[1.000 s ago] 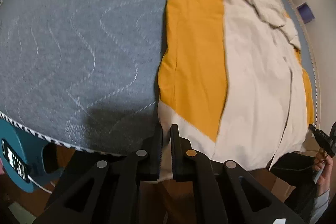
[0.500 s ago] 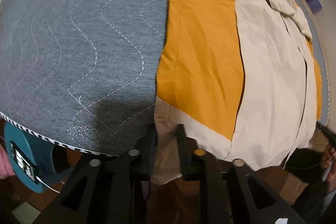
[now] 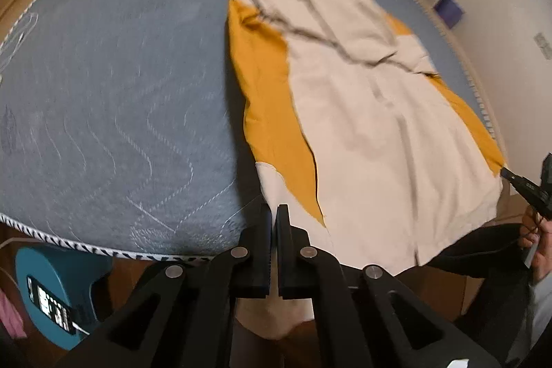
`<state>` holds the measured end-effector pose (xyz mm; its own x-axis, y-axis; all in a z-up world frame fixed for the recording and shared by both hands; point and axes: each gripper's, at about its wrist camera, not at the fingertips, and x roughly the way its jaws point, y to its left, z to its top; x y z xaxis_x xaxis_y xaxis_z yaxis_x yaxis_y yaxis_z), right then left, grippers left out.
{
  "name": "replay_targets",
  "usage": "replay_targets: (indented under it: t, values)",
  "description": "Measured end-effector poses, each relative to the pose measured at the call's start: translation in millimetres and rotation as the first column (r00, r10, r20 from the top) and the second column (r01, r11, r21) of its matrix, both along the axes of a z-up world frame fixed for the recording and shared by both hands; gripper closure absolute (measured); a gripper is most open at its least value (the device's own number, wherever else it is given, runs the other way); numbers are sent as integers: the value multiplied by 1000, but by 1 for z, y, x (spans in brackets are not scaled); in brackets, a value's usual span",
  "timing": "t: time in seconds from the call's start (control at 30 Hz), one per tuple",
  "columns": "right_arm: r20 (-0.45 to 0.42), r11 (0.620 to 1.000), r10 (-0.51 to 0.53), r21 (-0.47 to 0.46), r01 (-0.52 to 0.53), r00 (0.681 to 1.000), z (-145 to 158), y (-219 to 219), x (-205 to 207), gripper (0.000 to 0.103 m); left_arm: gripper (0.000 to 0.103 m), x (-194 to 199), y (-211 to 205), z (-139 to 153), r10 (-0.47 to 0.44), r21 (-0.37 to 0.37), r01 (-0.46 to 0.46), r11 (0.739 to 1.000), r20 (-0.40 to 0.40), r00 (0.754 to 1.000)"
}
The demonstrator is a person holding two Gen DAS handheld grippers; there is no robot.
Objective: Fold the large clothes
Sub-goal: 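Lift the hem with both grippers and carry it toward the hood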
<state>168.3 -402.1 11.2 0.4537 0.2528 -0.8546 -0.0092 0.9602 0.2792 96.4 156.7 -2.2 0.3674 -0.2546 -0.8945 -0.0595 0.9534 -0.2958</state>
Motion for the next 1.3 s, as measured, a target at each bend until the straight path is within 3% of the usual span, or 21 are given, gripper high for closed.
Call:
replay_targets:
  t: [0.17,0.33,0.47,0.6,0.7,0.77,0.93,1.03,1.13,1.23,1.3]
  values:
    - [100,997,27,72,-34,995,59,-13,-26,101,103,-24,20,42,-43,-65,48,997,71,997]
    - [145,992,28,119,-45,989,100,-37,-62,101,103,-75,36,74,-80,-129,94,987,110,991]
    - [167,989,2,146,-27,986,121,-64,-99,101,103,-104,52,84,-61,-180,82,980,121,991]
    - [166,987,-48,162,20,985,124,-79,-108,101,103,-85,60,71,-30,-219,55,974,118,993]
    - [156,988,-60,153,36,986,113,-74,-73,101,103,-45,62,54,9,-205,12,979,102,995]
    - [152,986,-56,167,30,987,102,-64,-29,101,103,-10,70,38,68,-240,-47,970,81,994]
    - [134,991,-64,127,46,989,73,-39,85,101,103,88,81,-3,163,-213,-151,965,41,986]
    - [97,995,-44,96,35,994,51,-22,157,101,103,130,98,-34,245,-245,-237,940,5,969]
    - [47,999,-23,26,22,999,16,-7,208,101,103,152,107,-64,271,-260,-278,924,-66,960]
    - [-51,1000,-17,-15,16,999,-19,0,237,101,103,164,104,-75,224,-204,-237,950,-86,971]
    - [-75,1000,-13,-18,12,997,-27,0,246,101,102,163,103,-77,200,-201,-215,956,-92,975]
